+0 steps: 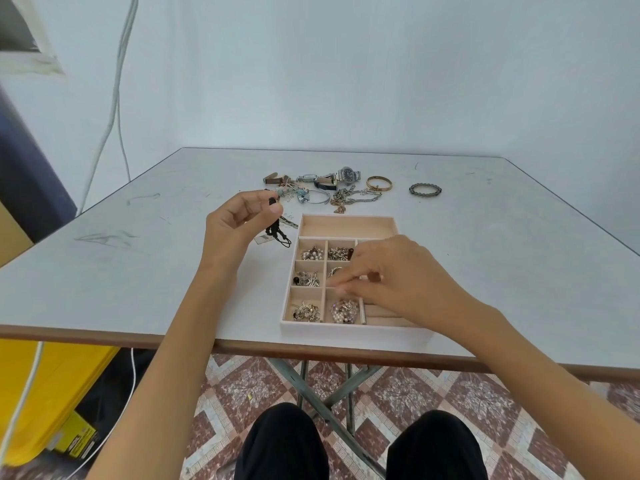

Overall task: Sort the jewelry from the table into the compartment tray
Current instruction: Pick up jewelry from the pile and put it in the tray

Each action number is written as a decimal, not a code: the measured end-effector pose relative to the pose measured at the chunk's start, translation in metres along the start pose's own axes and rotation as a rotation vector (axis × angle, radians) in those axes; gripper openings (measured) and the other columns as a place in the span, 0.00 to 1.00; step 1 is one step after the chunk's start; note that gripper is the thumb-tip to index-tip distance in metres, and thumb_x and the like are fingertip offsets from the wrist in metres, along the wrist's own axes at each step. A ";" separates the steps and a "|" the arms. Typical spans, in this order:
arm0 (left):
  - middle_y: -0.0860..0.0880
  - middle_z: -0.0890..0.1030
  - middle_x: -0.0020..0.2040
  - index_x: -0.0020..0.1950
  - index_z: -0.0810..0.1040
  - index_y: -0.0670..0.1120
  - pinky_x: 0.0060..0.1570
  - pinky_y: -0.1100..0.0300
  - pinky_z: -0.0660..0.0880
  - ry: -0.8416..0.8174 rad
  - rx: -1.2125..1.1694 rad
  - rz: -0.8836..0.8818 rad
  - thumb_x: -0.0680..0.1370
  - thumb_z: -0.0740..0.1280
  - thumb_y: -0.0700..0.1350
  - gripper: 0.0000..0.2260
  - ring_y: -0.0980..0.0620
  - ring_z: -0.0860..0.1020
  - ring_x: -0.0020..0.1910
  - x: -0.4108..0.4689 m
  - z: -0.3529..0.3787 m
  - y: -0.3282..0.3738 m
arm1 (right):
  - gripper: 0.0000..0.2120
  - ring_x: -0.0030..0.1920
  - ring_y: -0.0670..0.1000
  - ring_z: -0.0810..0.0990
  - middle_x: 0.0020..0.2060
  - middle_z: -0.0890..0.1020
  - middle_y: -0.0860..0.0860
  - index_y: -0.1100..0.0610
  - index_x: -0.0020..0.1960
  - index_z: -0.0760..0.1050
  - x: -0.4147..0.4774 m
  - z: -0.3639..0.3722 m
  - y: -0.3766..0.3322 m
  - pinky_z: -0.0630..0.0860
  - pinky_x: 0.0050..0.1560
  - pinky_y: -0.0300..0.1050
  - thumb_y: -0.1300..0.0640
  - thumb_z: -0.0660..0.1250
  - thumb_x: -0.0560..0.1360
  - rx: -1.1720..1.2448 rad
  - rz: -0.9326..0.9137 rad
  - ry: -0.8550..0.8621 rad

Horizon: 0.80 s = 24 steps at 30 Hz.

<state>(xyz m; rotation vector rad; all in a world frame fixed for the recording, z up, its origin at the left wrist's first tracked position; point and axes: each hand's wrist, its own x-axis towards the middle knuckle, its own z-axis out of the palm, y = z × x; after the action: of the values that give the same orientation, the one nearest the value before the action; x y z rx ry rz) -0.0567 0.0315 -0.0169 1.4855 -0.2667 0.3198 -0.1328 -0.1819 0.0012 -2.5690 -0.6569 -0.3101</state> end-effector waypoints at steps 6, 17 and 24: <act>0.56 0.77 0.35 0.51 0.81 0.46 0.51 0.65 0.73 -0.011 -0.002 0.008 0.73 0.72 0.40 0.08 0.57 0.75 0.41 0.000 -0.001 -0.001 | 0.14 0.59 0.37 0.74 0.59 0.77 0.39 0.44 0.64 0.75 -0.025 -0.013 0.036 0.72 0.60 0.42 0.51 0.62 0.79 0.170 0.207 0.298; 0.60 0.77 0.32 0.50 0.81 0.46 0.46 0.70 0.73 -0.045 0.054 0.026 0.73 0.71 0.40 0.07 0.62 0.75 0.38 -0.004 0.003 0.003 | 0.30 0.77 0.46 0.42 0.78 0.45 0.47 0.45 0.78 0.44 -0.056 0.000 0.073 0.41 0.76 0.53 0.37 0.41 0.78 -0.308 0.590 -0.164; 0.57 0.83 0.39 0.48 0.83 0.48 0.54 0.63 0.73 -0.125 0.195 0.066 0.70 0.74 0.46 0.08 0.59 0.79 0.42 -0.019 0.002 0.003 | 0.30 0.77 0.45 0.43 0.78 0.45 0.46 0.44 0.78 0.45 -0.057 0.001 0.075 0.41 0.76 0.52 0.36 0.41 0.78 -0.317 0.588 -0.154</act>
<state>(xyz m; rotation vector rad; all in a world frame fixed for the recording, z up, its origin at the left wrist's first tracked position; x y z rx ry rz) -0.0759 0.0289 -0.0207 1.6940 -0.3943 0.3132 -0.1439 -0.2625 -0.0467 -2.9598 0.1312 -0.0160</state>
